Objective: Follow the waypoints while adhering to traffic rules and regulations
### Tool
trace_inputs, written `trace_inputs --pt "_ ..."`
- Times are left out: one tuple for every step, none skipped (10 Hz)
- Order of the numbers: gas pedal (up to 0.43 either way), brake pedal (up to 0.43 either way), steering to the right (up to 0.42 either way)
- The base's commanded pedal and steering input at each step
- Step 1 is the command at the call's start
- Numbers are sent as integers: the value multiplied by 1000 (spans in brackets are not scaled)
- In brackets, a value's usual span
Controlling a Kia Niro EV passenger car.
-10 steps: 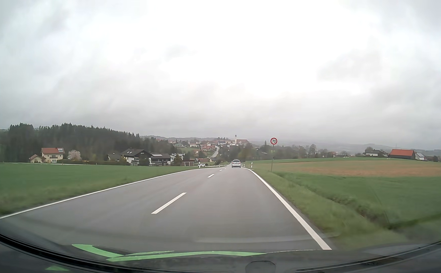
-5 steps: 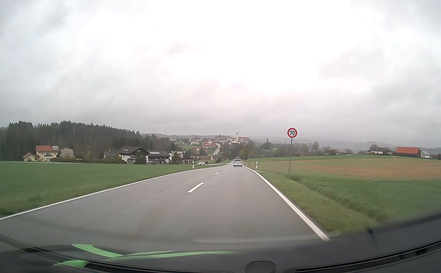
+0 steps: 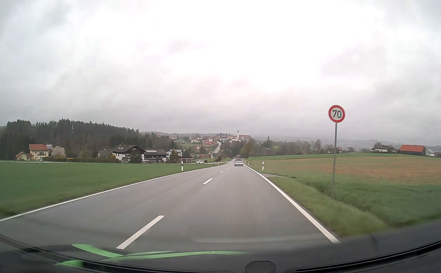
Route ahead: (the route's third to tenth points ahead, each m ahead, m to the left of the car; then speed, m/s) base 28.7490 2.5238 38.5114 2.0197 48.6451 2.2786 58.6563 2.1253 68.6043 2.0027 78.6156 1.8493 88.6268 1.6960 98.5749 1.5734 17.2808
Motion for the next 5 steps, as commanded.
trace_inputs --pt "118 0 -1" --pt "118 0 0" --pt "118 0 1" --pt "110 0 1" --pt "79 0 1"
